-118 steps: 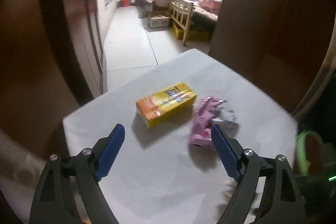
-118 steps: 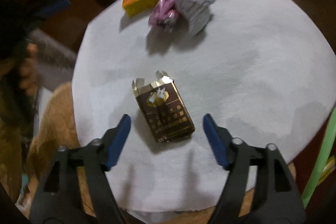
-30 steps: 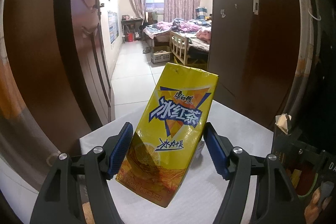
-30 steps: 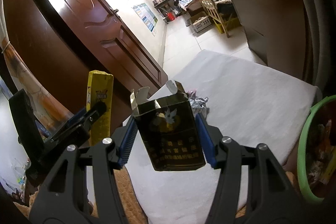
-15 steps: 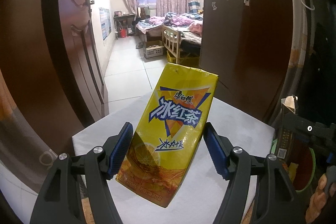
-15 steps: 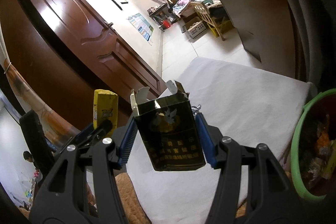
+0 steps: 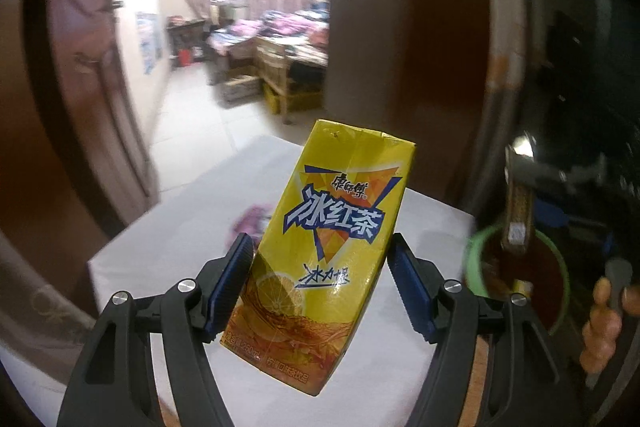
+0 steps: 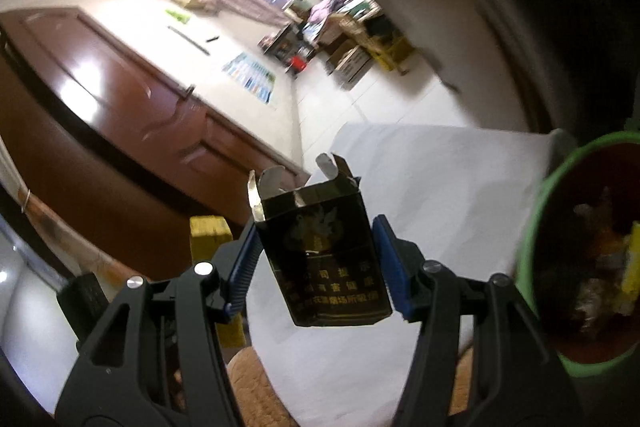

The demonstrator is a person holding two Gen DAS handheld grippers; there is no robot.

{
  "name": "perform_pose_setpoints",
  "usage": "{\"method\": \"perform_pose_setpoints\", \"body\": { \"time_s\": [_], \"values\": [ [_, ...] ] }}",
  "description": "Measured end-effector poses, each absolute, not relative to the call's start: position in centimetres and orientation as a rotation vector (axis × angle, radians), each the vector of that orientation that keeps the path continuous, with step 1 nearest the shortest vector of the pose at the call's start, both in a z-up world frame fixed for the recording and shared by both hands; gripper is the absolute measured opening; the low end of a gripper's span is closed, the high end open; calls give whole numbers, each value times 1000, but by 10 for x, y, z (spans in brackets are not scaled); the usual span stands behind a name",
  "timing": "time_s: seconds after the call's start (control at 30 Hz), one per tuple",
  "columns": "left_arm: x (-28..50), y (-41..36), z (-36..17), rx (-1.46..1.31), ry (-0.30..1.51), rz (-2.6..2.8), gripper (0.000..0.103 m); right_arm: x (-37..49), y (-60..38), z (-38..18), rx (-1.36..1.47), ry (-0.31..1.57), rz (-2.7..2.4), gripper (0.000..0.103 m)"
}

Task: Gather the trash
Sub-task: 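Lift the cigarette pack and tea carton and carry both over the green bin, then open the right tool over the bin while the left tool releases the carton, then bring both open tools back over the pink wrapper and silver foil, then grasp the pink wrapper with the left tool while the right tool grasps the crumpled silver foil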

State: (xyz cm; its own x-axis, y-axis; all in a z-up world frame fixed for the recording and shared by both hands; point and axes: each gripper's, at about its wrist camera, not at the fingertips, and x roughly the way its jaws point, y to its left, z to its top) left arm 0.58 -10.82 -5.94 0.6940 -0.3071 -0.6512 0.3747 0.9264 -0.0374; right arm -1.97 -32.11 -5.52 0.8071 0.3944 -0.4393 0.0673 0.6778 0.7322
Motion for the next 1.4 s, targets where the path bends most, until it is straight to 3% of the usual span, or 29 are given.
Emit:
{"method": "perform_pose_setpoints", "body": {
  "time_s": [0.53,0.57,0.63,0.67,0.9,1.1,1.23,1.4],
  "values": [
    [-10,-299,-120,244,925,-829,67,-83,-442,-71,910,542,-105,56],
    [-12,-306,-122,266,924,-839,76,-87,-446,-74,909,547,-131,58],
    [-18,-308,-121,287,904,-852,87,-89,-450,-80,915,561,-184,80],
    [-19,-305,-120,285,889,-856,87,-89,-452,-83,921,570,-204,90],
    [24,-246,-116,278,805,-677,87,-66,-430,-88,824,625,-216,90],
    [115,-133,-127,188,809,-336,86,-30,-384,-93,751,701,-110,90],
    [162,-62,-161,102,920,-118,73,-8,-351,-105,713,771,-48,90],
    [194,-30,-208,51,1081,-64,73,12,-318,-113,685,838,10,90]
  ]
}}
